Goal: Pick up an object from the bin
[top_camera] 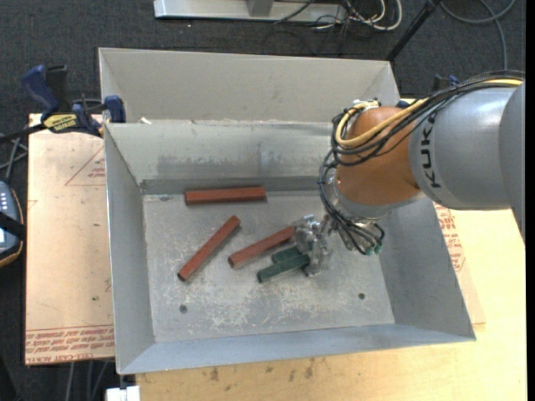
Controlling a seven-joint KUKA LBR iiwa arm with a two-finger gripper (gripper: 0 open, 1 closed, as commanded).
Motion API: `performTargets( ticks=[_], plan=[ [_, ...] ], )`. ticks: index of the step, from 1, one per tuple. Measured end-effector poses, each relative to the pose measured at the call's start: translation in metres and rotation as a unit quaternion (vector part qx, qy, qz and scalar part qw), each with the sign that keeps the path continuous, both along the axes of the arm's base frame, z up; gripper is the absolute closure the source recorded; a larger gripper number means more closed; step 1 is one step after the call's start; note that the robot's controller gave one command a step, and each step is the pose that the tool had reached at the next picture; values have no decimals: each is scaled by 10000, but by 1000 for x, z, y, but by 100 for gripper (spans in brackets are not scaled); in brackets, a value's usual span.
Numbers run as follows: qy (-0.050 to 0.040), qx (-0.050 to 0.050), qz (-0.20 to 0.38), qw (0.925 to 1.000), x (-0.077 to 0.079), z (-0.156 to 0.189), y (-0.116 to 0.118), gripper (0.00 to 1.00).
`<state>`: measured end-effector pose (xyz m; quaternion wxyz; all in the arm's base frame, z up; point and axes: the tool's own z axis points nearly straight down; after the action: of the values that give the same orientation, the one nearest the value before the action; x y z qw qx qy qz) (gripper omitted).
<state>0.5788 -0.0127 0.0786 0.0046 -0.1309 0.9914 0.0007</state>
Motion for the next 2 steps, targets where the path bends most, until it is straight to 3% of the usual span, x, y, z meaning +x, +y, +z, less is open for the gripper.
performTargets(
  ticks=[1, 2],
  plan=[
    [52, -6, 70, 10000, -8, 89, 2, 0],
    [0, -10, 105, 9999, -9, 145, 3, 0]
  ],
)
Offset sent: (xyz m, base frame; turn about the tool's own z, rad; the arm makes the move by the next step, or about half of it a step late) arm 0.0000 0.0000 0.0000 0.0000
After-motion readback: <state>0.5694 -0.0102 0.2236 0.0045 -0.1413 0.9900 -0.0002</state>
